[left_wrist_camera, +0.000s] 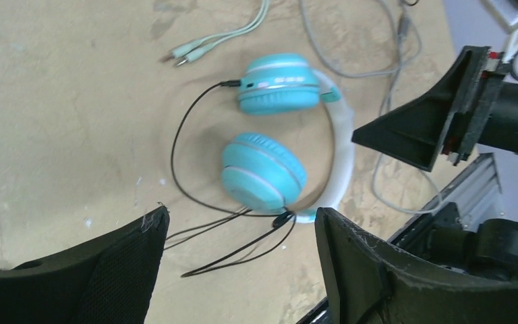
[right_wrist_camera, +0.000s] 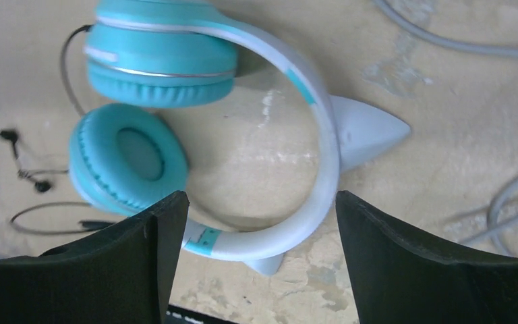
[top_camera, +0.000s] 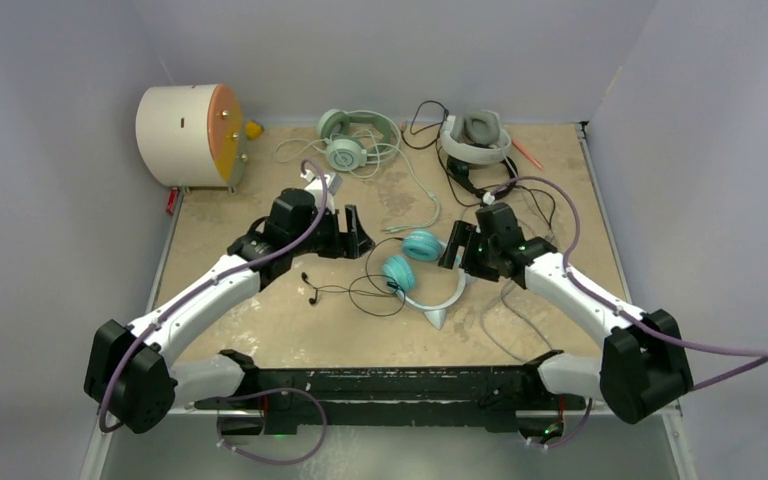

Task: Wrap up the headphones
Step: Pick up the headphones from the center of the board.

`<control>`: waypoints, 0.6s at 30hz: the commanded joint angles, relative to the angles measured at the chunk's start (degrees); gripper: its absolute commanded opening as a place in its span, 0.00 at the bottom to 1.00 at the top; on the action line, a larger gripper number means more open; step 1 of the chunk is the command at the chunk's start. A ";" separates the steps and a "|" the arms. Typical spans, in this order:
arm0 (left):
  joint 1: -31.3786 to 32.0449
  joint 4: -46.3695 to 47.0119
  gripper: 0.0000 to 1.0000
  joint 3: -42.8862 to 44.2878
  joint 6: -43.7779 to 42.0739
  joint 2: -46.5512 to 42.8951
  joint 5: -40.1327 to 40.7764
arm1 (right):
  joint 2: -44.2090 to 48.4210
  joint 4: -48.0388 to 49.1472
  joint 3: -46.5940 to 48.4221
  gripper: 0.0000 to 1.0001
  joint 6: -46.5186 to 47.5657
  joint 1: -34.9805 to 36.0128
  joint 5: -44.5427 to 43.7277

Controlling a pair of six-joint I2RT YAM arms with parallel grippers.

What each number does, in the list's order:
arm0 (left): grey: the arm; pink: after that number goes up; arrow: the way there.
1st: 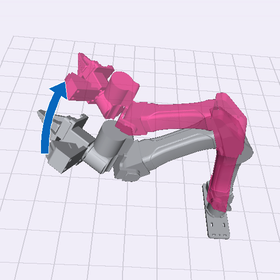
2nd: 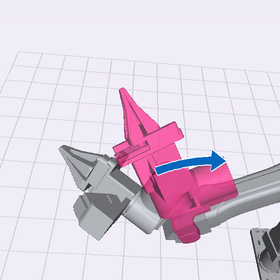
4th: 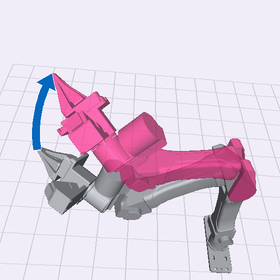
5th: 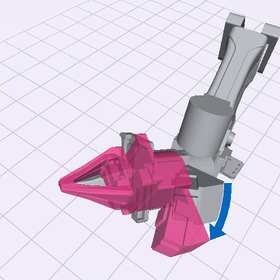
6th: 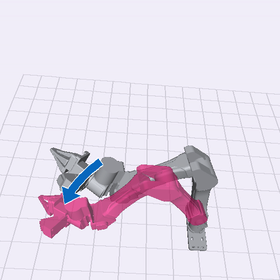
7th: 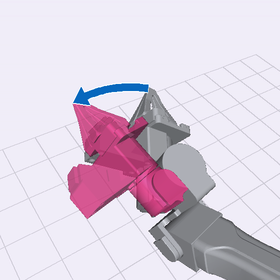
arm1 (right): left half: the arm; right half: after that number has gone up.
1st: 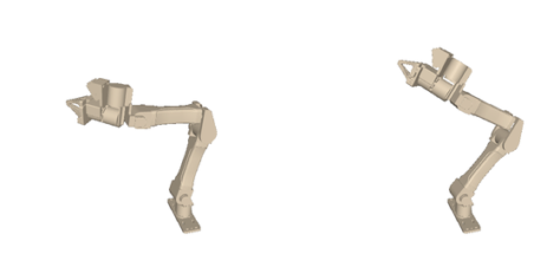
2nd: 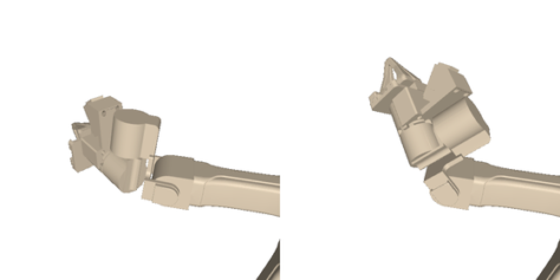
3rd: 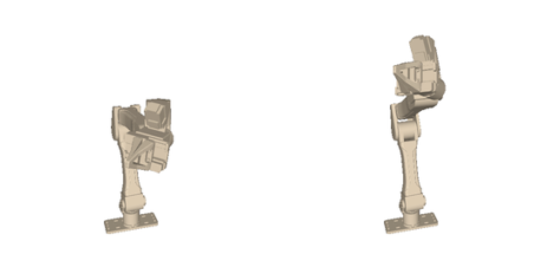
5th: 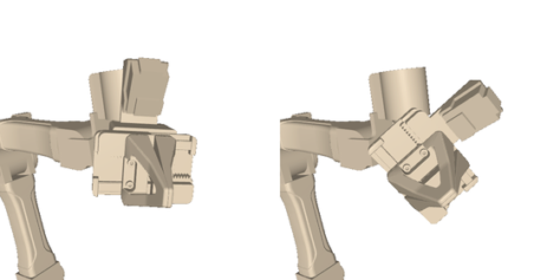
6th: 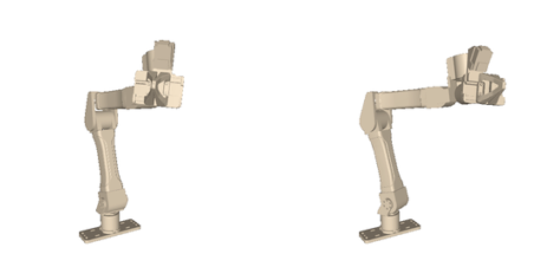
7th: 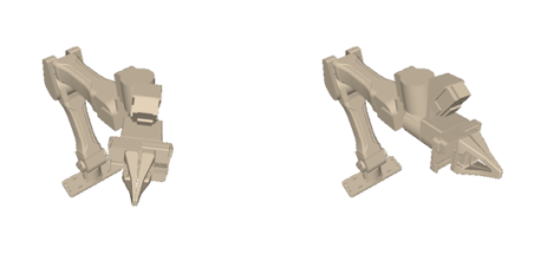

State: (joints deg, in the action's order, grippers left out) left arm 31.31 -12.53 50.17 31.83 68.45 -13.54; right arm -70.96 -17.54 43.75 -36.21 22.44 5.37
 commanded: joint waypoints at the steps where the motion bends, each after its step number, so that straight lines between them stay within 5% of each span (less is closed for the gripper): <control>1: 0.30 -1.66 0.76 -2.27 -2.46 -2.49 3.87 | 0.15 -8.09 0.74 0.81 -10.90 4.24 -17.38; 7: 0.25 -0.93 0.75 -4.24 -2.06 -5.54 6.34 | -2.49 -9.12 -0.92 0.74 -23.04 11.69 -24.74; 14: 0.31 1.11 0.73 -7.01 -0.62 -8.19 5.61 | -12.80 -10.47 1.83 0.67 -27.01 15.22 -27.29; 16: 0.26 1.59 0.73 -7.56 -0.55 -9.21 5.08 | -15.29 -9.14 1.83 0.57 -27.38 15.87 -26.69; 18: 0.24 1.84 0.72 -7.78 -0.75 -10.43 4.70 | -16.84 -8.66 2.53 0.33 -26.79 15.96 -26.30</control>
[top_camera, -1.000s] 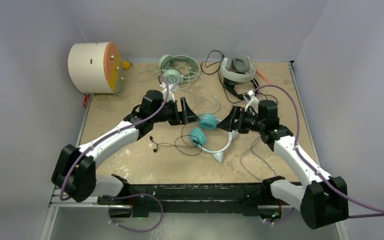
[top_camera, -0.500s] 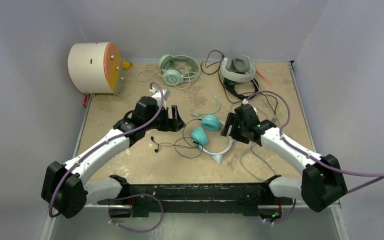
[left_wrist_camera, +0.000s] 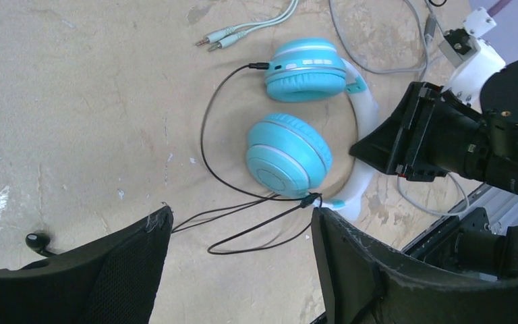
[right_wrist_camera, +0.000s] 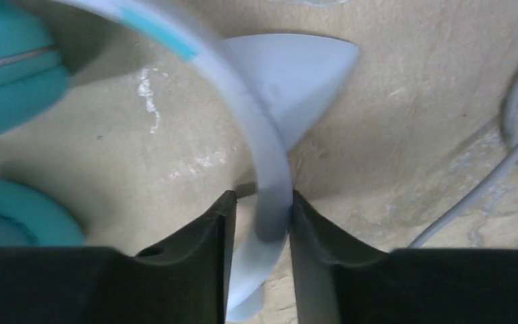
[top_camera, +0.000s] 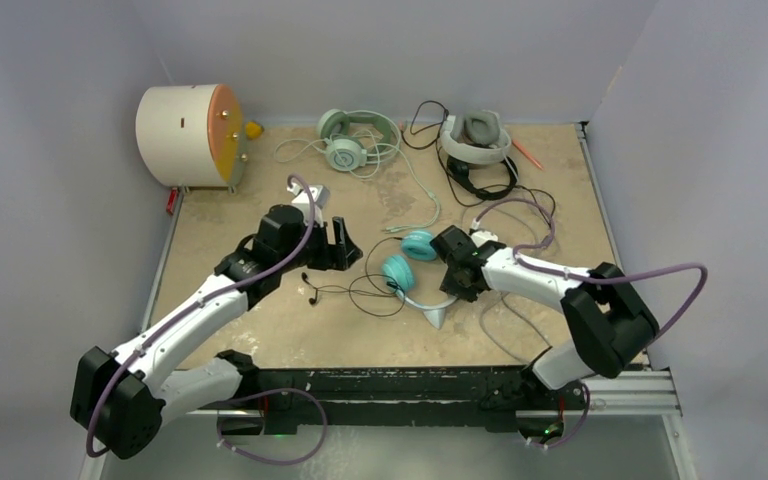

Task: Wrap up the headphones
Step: Pick up the headphones from the center of the board.

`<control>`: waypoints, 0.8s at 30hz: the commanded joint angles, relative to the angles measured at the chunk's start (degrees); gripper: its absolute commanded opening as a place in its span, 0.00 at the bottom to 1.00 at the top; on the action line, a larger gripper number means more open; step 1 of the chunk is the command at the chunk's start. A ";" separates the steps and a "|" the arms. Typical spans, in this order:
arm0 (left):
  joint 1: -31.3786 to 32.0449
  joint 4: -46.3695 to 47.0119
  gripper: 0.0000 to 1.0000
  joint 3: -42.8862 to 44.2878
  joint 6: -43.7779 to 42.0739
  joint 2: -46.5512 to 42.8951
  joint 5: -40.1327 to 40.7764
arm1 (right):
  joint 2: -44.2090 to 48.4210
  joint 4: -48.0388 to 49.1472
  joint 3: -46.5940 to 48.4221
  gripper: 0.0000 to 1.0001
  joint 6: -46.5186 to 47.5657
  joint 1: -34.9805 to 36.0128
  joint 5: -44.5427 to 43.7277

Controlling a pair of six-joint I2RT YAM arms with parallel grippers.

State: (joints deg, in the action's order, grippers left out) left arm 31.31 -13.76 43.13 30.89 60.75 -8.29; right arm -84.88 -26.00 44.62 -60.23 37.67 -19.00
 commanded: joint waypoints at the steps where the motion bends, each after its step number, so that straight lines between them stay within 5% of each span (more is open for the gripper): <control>1: 0.26 3.01 0.72 -0.77 0.09 -3.34 -0.56 | -3.22 -0.61 2.44 0.18 -1.77 0.73 -2.27; 3: 0.32 2.91 0.72 -0.90 -0.31 -4.57 -1.01 | -3.16 -2.83 5.55 0.00 1.27 0.72 -3.84; 7: 0.41 6.05 0.72 -1.84 -1.77 -6.51 -8.38 | -1.90 -11.84 15.58 0.00 10.13 0.71 -12.60; 10: 0.68 10.41 0.72 -3.50 -0.94 -9.18 -14.06 | 3.32 -9.93 18.43 0.00 20.99 0.71 -15.09; 24: 3.78 19.92 0.71 -5.39 2.21 -6.93 -20.81 | 18.42 6.61 21.35 0.00 39.93 0.72 0.28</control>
State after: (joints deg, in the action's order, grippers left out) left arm 33.63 0.51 38.50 31.83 52.88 -26.15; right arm -69.69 -27.68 65.67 -25.50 38.22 -22.55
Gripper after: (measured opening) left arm 0.720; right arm 0.057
